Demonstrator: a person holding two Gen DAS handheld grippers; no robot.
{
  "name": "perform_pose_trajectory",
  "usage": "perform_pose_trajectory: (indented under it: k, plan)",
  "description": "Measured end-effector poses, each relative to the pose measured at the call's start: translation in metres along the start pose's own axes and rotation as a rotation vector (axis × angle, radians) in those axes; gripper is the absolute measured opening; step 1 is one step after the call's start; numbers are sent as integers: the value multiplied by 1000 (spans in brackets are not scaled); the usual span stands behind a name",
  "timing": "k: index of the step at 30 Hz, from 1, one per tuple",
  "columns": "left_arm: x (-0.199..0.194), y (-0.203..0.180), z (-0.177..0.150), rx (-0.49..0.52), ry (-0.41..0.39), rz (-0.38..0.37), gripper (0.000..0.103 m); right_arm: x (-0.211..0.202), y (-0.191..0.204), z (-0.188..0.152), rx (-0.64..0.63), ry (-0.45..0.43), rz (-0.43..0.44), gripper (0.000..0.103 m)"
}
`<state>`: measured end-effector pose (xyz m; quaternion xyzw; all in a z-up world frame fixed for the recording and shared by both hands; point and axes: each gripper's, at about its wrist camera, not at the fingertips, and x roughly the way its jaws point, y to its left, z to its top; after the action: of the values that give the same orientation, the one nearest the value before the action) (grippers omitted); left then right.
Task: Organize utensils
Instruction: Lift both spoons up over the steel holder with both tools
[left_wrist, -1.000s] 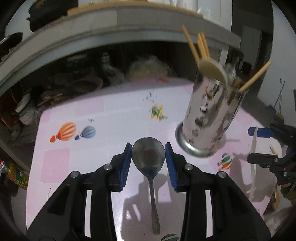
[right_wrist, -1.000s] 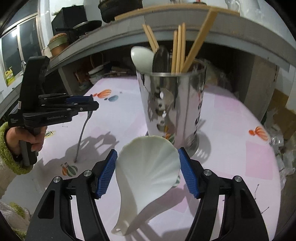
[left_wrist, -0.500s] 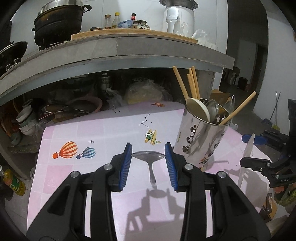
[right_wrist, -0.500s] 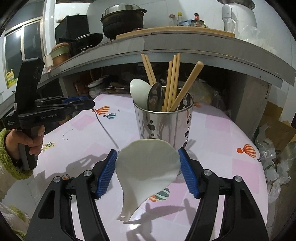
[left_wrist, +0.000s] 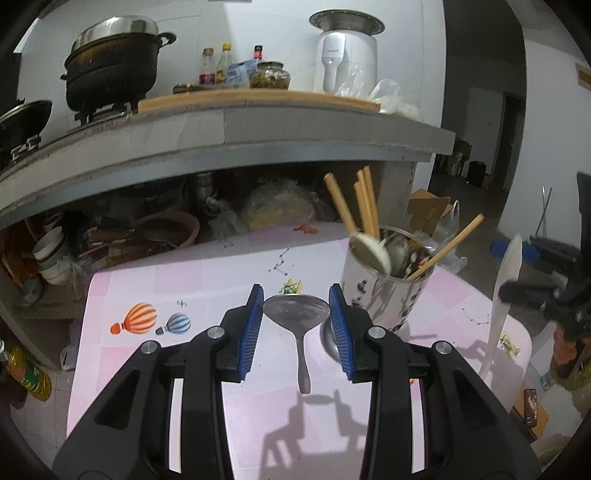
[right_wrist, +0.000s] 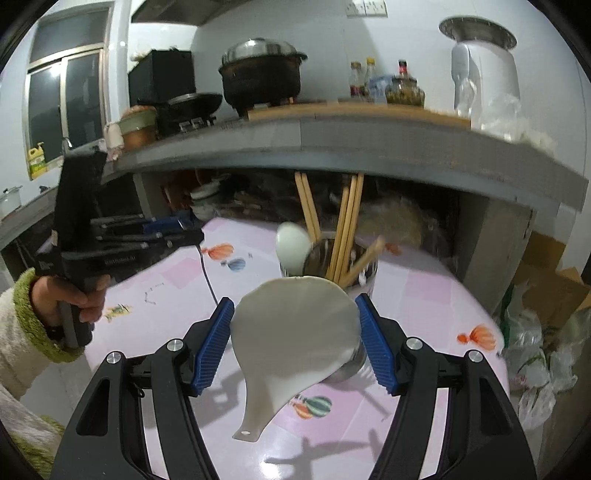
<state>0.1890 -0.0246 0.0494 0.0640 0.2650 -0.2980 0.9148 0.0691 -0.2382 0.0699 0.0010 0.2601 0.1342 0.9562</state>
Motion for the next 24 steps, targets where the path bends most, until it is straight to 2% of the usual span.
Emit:
perform_pose_trajectory:
  k: [5, 11, 18, 24]
  plan:
    - [-16, -9, 25, 9, -32, -49, 34, -29, -8, 39, -34, -68, 28, 65]
    - [-29, -23, 62, 23, -80, -129, 34, -45, -19, 81, -97, -125, 33, 65]
    - [-32, -47, 93, 63, -135, -181, 34, -41, -38, 122, -128, -158, 29, 65]
    - [-12, -61, 107, 66, -146, -211, 34, -25, -57, 146, -127, -181, 33, 65]
